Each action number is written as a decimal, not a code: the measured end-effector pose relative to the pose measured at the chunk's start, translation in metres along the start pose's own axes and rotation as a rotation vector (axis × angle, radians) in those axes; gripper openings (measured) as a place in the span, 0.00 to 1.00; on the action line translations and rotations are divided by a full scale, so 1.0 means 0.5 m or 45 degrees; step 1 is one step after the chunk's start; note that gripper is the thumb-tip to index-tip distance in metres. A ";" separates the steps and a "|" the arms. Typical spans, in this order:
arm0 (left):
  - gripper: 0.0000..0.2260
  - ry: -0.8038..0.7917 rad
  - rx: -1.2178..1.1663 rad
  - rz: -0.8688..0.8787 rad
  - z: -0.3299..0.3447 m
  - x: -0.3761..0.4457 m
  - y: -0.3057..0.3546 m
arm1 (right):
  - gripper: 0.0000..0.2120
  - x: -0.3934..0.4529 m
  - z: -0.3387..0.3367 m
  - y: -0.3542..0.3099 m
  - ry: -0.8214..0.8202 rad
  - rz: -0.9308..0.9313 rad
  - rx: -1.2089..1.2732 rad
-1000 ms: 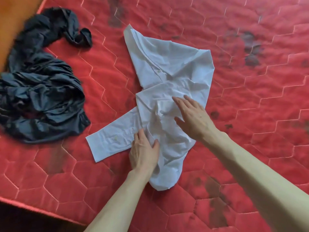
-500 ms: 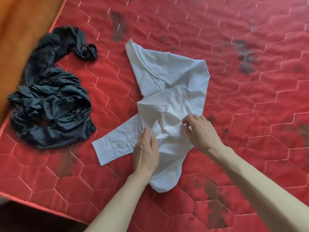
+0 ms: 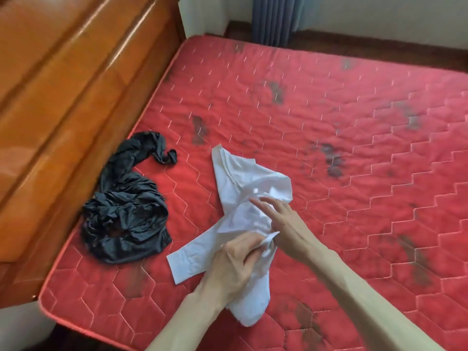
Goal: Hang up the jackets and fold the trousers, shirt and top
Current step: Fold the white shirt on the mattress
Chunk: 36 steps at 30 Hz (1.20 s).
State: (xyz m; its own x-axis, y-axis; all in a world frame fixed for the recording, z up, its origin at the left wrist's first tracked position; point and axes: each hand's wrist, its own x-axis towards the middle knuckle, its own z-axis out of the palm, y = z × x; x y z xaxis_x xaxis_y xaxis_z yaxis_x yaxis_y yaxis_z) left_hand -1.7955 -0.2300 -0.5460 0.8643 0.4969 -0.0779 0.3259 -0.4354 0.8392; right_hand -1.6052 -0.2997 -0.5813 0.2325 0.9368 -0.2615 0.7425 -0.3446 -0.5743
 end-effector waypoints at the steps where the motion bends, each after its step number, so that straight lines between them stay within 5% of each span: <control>1: 0.06 -0.034 0.005 0.044 -0.036 0.001 0.033 | 0.50 -0.008 -0.032 -0.025 -0.043 -0.093 -0.070; 7: 0.08 -0.116 0.112 0.185 -0.260 0.009 0.230 | 0.29 -0.065 -0.208 -0.189 -0.229 -0.406 -0.112; 10: 0.02 -0.083 0.110 0.186 -0.360 0.011 0.332 | 0.03 -0.110 -0.310 -0.268 -0.244 -0.310 -0.116; 16: 0.01 -0.011 -0.093 0.205 -0.485 0.027 0.502 | 0.09 -0.205 -0.456 -0.355 0.177 -0.259 0.052; 19: 0.02 -0.046 -0.105 0.285 -0.518 0.044 0.576 | 0.28 -0.260 -0.517 -0.382 0.259 -0.213 0.141; 24: 0.07 -0.153 -0.174 0.416 -0.556 0.076 0.702 | 0.05 -0.337 -0.604 -0.411 0.365 -0.224 0.152; 32: 0.14 -0.323 -0.079 0.542 -0.555 0.126 0.860 | 0.23 -0.430 -0.696 -0.418 0.618 -0.353 0.049; 36: 0.16 -0.364 -0.044 0.636 -0.541 0.136 0.941 | 0.23 -0.455 -0.721 -0.411 0.543 -0.315 0.491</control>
State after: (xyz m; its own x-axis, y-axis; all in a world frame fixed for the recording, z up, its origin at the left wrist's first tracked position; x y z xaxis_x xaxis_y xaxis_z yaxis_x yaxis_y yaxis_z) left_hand -1.6871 -0.1981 -0.0108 0.9809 0.0121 0.1940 -0.1572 -0.5380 0.8282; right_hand -1.5841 -0.4201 -0.1243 0.3717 0.9061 0.2020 0.5445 -0.0365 -0.8379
